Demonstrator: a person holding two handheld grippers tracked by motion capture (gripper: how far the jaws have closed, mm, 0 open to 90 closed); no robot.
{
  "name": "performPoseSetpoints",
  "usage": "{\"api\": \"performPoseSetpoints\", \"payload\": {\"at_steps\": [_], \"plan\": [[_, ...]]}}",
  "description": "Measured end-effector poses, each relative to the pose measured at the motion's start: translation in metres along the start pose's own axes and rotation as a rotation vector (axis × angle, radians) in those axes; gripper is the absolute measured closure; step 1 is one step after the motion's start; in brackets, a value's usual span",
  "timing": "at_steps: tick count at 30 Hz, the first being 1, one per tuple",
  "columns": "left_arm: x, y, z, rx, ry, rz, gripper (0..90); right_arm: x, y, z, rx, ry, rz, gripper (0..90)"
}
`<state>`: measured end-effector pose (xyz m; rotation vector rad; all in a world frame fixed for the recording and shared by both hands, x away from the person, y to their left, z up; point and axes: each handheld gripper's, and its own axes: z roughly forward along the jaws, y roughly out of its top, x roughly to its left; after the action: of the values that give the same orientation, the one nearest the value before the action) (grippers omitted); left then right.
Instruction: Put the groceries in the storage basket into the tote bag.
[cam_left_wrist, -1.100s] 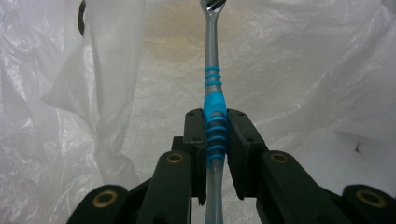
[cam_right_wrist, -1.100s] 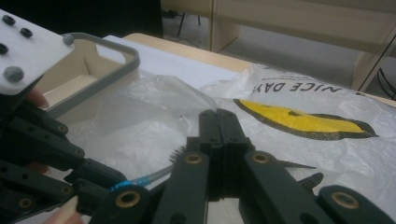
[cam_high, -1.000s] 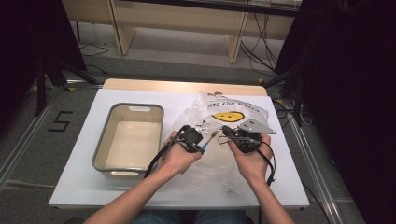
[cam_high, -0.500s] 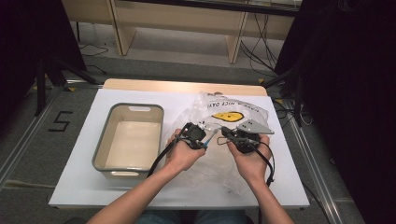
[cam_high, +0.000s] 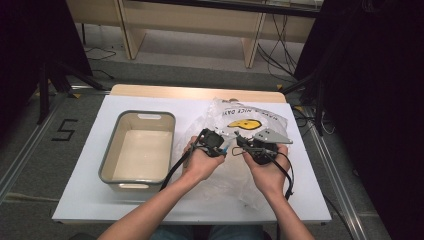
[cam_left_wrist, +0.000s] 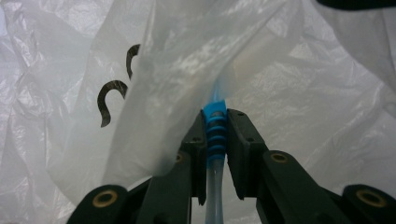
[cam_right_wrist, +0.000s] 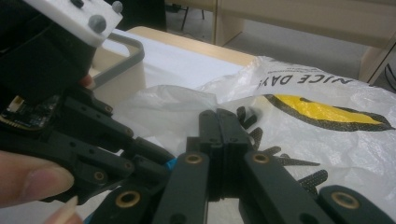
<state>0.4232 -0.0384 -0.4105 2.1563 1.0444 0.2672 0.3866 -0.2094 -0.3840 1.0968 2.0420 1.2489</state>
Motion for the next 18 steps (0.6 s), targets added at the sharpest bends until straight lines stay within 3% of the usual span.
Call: {"api": "performPoseSetpoints", "payload": {"at_steps": [18], "plan": [[0.0028, 0.004, 0.0088, -0.048, 0.018, -0.044, 78.2, 0.0001, -0.002, 0.0023, 0.008, 0.004, 0.0, 90.0]]}}
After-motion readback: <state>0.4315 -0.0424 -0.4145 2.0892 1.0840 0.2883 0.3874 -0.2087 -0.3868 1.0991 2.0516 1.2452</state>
